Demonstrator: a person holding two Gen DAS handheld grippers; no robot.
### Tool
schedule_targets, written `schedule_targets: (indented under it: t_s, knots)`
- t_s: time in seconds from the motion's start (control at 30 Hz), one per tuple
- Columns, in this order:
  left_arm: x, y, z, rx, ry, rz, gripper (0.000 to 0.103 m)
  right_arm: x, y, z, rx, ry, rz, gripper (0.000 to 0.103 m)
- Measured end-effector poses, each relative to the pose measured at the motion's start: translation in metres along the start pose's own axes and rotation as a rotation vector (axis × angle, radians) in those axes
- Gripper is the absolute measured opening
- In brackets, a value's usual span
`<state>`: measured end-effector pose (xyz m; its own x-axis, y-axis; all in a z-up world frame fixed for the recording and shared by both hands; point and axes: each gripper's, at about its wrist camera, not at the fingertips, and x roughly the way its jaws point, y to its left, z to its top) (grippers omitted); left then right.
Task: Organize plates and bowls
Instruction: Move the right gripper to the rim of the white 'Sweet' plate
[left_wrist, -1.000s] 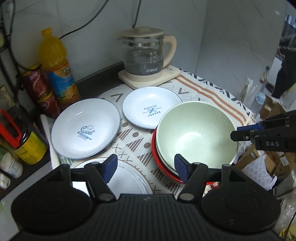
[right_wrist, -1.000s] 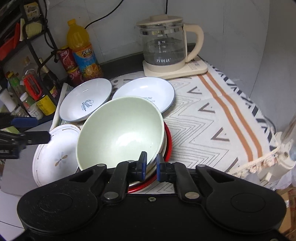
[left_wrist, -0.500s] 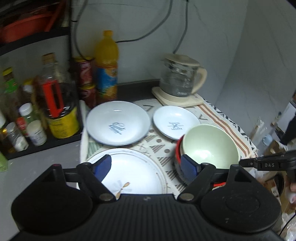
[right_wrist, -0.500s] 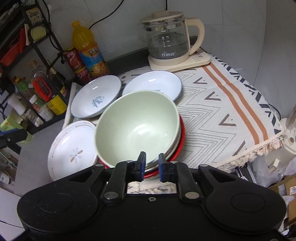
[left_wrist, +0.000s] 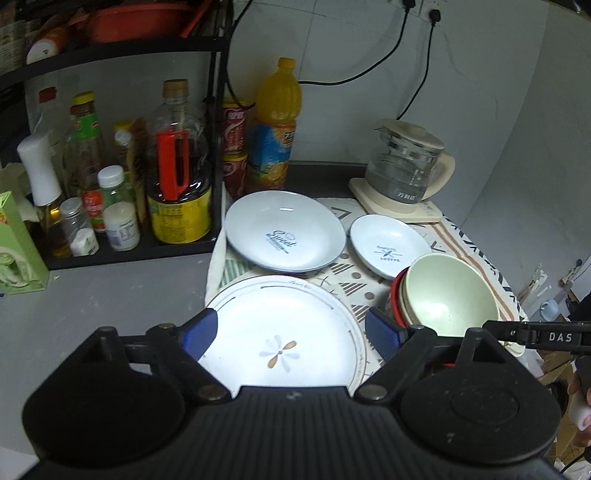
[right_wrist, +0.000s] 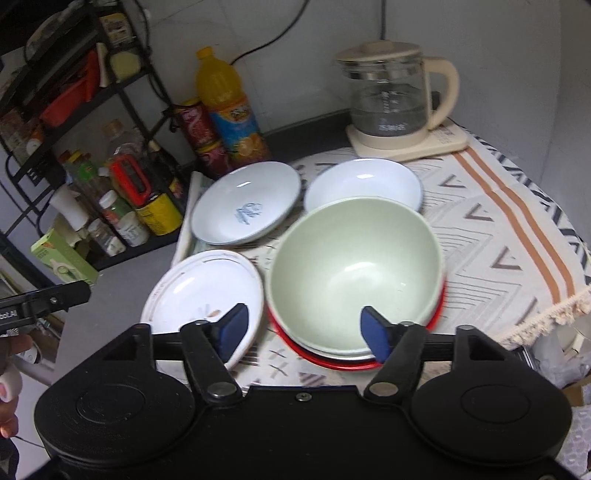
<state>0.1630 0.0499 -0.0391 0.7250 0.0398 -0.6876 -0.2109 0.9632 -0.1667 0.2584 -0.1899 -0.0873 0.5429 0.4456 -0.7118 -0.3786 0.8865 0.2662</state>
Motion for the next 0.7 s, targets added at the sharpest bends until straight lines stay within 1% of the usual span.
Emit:
schedule_targets:
  t_s: [0.03, 0.07, 0.1, 0.13, 0.3, 0.4, 0.47, 0.53, 0.63, 0.7]
  knots:
    - [-0.001, 0.002, 0.0, -0.009, 0.001, 0.006, 0.086, 0.001, 0.004, 0.001, -0.004, -0.002, 0.005, 0.078]
    - [-0.001, 0.003, -0.001, -0.017, -0.002, 0.013, 0.086, 0.003, 0.008, 0.003, -0.006, -0.007, 0.011, 0.081]
    - [-0.002, 0.005, -0.002, -0.023, -0.003, 0.021, 0.089, 0.004, 0.011, 0.004, -0.008, -0.013, 0.014, 0.088]
    - [-0.001, 0.008, -0.003, -0.033, 0.001, 0.03, 0.091, 0.005, 0.015, 0.006, -0.012, -0.02, 0.016, 0.092]
    - [0.004, 0.019, -0.006, -0.074, 0.026, 0.052, 0.092, 0.013, 0.032, 0.016, -0.033, -0.047, 0.055, 0.101]
    - [0.009, 0.028, -0.006, -0.101, 0.028, 0.068, 0.096, 0.022, 0.042, 0.023, -0.042, -0.064, 0.082, 0.102]
    - [0.015, 0.033, -0.006, -0.118, 0.042, 0.078, 0.097, 0.03, 0.049, 0.028, -0.053, -0.072, 0.089, 0.102]
    - [0.02, 0.038, -0.004, -0.125, 0.049, 0.083, 0.103, 0.04, 0.055, 0.034, -0.064, -0.075, 0.087, 0.102]
    - [0.027, 0.044, 0.001, -0.118, 0.044, 0.097, 0.103, 0.052, 0.062, 0.041, -0.084, -0.08, 0.09, 0.102]
    - [0.033, 0.05, 0.006, -0.139, 0.048, 0.104, 0.103, 0.059, 0.068, 0.046, -0.098, -0.092, 0.086, 0.102]
